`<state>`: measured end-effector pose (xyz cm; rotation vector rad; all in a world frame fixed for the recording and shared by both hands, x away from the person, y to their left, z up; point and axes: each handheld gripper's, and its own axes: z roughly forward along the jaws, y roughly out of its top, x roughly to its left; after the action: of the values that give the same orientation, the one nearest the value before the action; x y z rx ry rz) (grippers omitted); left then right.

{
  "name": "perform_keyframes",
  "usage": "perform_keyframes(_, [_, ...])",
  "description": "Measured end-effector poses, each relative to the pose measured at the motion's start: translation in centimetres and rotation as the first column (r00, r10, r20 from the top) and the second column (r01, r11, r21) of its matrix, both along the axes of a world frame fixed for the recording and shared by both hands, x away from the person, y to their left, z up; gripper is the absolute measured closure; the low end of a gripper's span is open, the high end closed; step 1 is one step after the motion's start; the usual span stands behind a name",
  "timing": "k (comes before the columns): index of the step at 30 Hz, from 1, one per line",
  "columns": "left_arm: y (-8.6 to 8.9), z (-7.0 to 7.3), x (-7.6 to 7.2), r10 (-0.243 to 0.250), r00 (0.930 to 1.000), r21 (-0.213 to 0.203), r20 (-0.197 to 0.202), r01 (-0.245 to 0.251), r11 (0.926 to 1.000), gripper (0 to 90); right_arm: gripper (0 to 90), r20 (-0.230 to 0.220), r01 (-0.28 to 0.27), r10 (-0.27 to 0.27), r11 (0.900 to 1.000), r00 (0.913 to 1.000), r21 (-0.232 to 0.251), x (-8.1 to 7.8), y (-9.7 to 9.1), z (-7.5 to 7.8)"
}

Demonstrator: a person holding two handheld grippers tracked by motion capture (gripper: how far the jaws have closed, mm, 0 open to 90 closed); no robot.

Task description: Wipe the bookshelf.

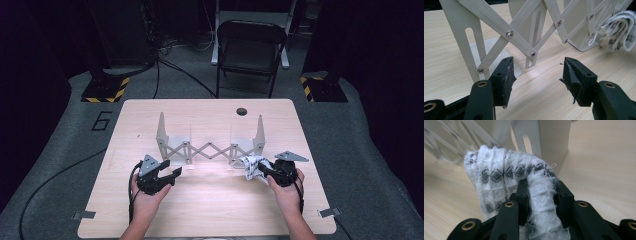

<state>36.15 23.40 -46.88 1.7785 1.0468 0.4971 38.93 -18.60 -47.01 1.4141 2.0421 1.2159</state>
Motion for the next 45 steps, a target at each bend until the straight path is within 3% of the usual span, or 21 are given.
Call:
perform_keyframes(2, [0.0,0.0,0.0,-0.001,1.0,-0.001,-0.004,0.001,1.0,42.3,69.3,0.081,0.009,-0.011,0.9994,0.9967,0.032,-0.6,-0.2,1.6])
perform_keyframes(5, [-0.1,-0.1,0.0,-0.002,1.0,0.002,0.0,0.002,1.0,42.3,69.2,0.18,0.025,-0.03,0.9993,0.9831,0.029,-1.4,-0.3,3.6])
perform_keyframes(7, [-0.1,-0.1,0.0,-0.001,1.0,0.003,-0.002,0.001,1.0,42.3,69.1,0.166,0.015,-0.018,0.9997,0.986,0.02,-1.2,-0.4,3.3])
perform_keyframes(10, [-0.2,0.0,0.0,-0.001,1.0,0.001,-0.001,0.001,1.0,42.3,69.2,0.059,-0.006,0.006,1.0,0.9982,0.0,-0.3,-0.2,1.0])
perform_keyframes(13, [-0.1,0.0,0.0,-0.004,1.0,0.001,0.001,0.004,1.0,42.3,69.4,-0.046,-0.016,0.016,0.9999,0.9988,0.007,0.4,-0.1,-1.4])
perform_keyframes(14, [-0.1,0.0,0.0,-0.004,1.0,-0.001,0.001,0.004,1.0,42.3,69.5,-0.06,-0.02,0.021,0.9998,0.998,0.008,0.5,-0.1,-1.8])
perform_keyframes(16, [0.0,0.0,0.1,-0.003,1.0,-0.001,0.001,0.003,1.0,42.3,69.4,-0.045,-0.016,0.016,0.9999,0.9989,0.001,0.5,0.0,-1.3])
perform_keyframes(18, [0.0,0.0,0.1,-0.001,1.0,-0.002,0.0,0.001,1.0,42.3,69.4,0.03,0.0,-0.001,0.9999,0.9996,0.015,0.0,-0.1,0.2])
perform_keyframes(20, [0.0,0.0,0.1,0.0,1.0,-0.002,0.001,0.0,1.0,42.3,69.4,0.126,0.015,-0.019,0.9994,0.9919,0.032,-0.7,-0.4,2.1])
perform_keyframes(22, [0.0,0.0,0.1,-0.001,1.0,-0.001,-0.001,0.001,1.0,42.3,69.4,0.174,0.029,-0.035,0.9989,0.9841,0.038,-1.2,-0.6,3.2])
perform_keyframes(24, [-0.1,0.0,0.0,-0.002,1.0,0.001,0.002,0.002,1.0,42.3,69.3,0.16,0.026,-0.03,0.9993,0.9867,0.026,-1.1,-0.7,2.8])
perform_keyframes(27, [-0.3,0.1,0.1,-0.002,1.0,-0.001,0.007,0.002,1.0,42.3,69.4,0.048,0.015,-0.015,0.9999,0.9987,-0.003,-0.1,-0.6,0.3])
perform_keyframes(30, [-0.2,0.1,0.1,-0.004,1.0,-0.007,0.008,0.004,1.0,42.3,69.4,-0.031,0.005,-0.006,0.9998,0.9995,-0.017,0.7,-0.4,-1.5])
perform_keyframes(32, [-0.2,0.1,0.2,-0.008,1.0,-0.003,0.004,0.008,1.0,42.3,69.3,-0.031,0.01,-0.011,0.9996,0.9995,-0.025,0.9,-0.3,-1.6])
perform_keyframes(35, [-0.3,0.1,0.3,-0.013,0.9999,-0.002,0.005,0.013,0.9999,42.3,69.3,0.008,0.013,-0.013,0.9998,0.9999,-0.014,0.4,-0.4,-0.7])
perform_keyframes(38, [-0.4,0.3,0.3,-0.016,0.9998,-0.015,0.009,0.017,0.9998,42.3,69.2,0.118,0.019,-0.026,0.9981,0.9927,0.059,-0.8,-0.8,1.5])
perform_keyframes(41, [-0.6,0.4,0.4,-0.022,0.9997,-0.017,0.014,0.022,0.9996,42.3,69.1,0.203,0.038,-0.049,0.9978,0.978,0.054,-1.7,-1.0,2.9])
perform_keyframes(43, [-0.8,0.5,0.4,-0.028,0.9995,-0.015,0.013,0.029,0.9995,42.3,68.8,0.168,0.03,-0.035,0.9991,0.9851,0.028,-1.4,-0.9,2.2])
perform_keyframes(45, [-1.2,0.6,0.5,-0.035,0.9991,0.002,0.025,0.035,0.9994,42.3,68.9,0.09,0.016,-0.017,0.9998,0.9958,0.007,-0.8,-0.8,0.6])
